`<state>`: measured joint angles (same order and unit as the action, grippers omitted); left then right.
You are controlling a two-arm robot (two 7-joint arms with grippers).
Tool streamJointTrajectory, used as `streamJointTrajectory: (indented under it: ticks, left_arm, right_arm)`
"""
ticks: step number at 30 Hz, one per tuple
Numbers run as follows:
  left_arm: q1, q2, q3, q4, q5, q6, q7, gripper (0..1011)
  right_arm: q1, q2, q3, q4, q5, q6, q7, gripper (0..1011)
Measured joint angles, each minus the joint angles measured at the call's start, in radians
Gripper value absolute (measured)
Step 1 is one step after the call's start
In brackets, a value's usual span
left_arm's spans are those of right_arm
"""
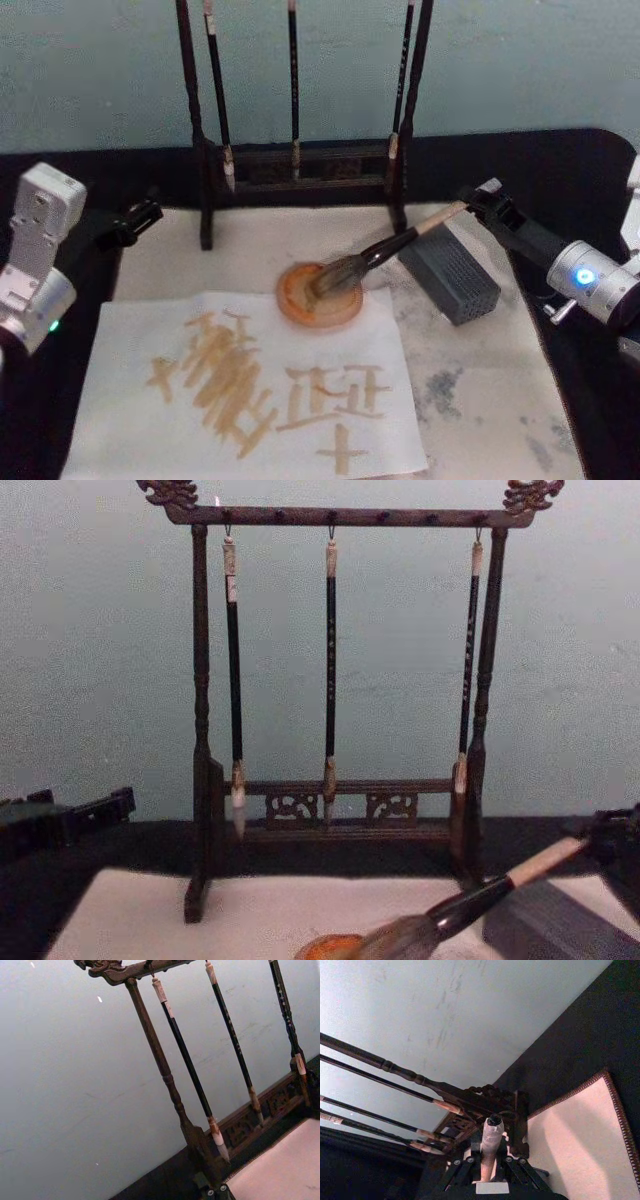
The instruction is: Pick up the brush from the inkstone, write on the paper, then place the brush back to its original position.
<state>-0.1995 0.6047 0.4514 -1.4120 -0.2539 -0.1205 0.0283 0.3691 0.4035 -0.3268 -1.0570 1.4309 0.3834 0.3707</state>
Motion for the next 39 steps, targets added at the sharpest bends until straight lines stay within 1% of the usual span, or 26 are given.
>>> streamJointTrajectory:
  ticks: [15, 22, 27, 34, 35, 39]
  left_arm:
    - [0.0, 0.0, 0.0, 0.0, 0.0, 0.0, 0.0, 1002]
    - [0.0, 0.0, 0.0, 0.0, 0.0, 0.0, 0.0, 1002]
    - [0.0, 0.0, 0.0, 0.0, 0.0, 0.0, 0.0, 1002]
    - [0.0, 0.0, 0.0, 0.0, 0.0, 0.0, 0.0, 1002]
    - [0.0, 0.0, 0.0, 0.0, 0.0, 0.0, 0.0, 1002]
    - [0.0, 0.0, 0.0, 0.0, 0.0, 0.0, 0.0, 1000]
  right_arm:
    - [-0.001, 0.002, -0.002, -0.002, 0.001, -0.002, -0.004, 176]
    - [-0.014, 0.017, -0.012, -0.035, 0.012, -0.026, -0.03, 176]
    - [-0.027, 0.035, -0.014, -0.071, 0.027, -0.039, -0.044, 176]
    - [-0.053, 0.064, -0.011, -0.14, 0.058, -0.052, -0.044, 175]
    - [-0.053, 0.064, -0.011, -0.14, 0.058, -0.052, -0.044, 176]
    - [-0.08, 0.093, -0.01, -0.211, 0.07, -0.067, -0.04, 176]
